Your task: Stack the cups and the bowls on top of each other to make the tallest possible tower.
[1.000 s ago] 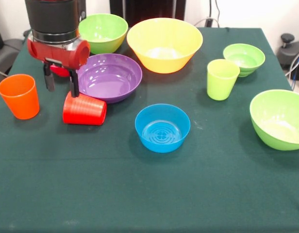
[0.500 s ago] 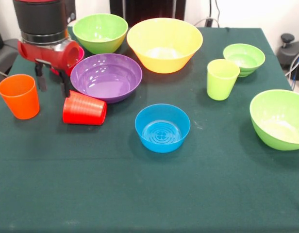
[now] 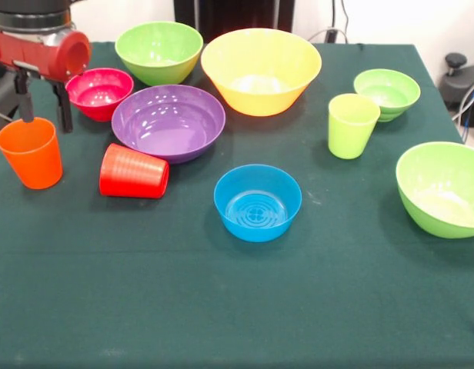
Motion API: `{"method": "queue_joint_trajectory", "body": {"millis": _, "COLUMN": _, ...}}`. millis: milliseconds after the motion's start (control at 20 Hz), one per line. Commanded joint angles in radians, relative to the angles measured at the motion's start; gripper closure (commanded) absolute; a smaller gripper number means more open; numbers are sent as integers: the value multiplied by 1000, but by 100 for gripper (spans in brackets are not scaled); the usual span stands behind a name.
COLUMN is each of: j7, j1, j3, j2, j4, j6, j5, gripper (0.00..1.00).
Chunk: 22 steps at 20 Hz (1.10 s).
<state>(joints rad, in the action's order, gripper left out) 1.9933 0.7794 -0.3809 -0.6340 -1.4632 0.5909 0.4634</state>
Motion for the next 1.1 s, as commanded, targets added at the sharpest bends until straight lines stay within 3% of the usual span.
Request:
{"method": "queue_joint_trajectory", "body": {"millis": 50, "j7": -264, "j1": -17, "j3": -68, "j2": -1, "j4": -76, "j6": 109, "j5": 75, "gripper": 0}}
{"method": "queue_joint_trajectory", "body": {"millis": 500, "j7": -264, "j1": -7, "j3": -75, "j2": 51, "j4": -52, "j6": 71, "j5": 94, "gripper": 0}}
{"method": "queue_joint_trajectory", "body": {"millis": 1100, "j7": -312, "j1": 60, "j3": -108, "j2": 92, "j4": -64, "j6": 45, "j5": 119, "gripper": 0}}
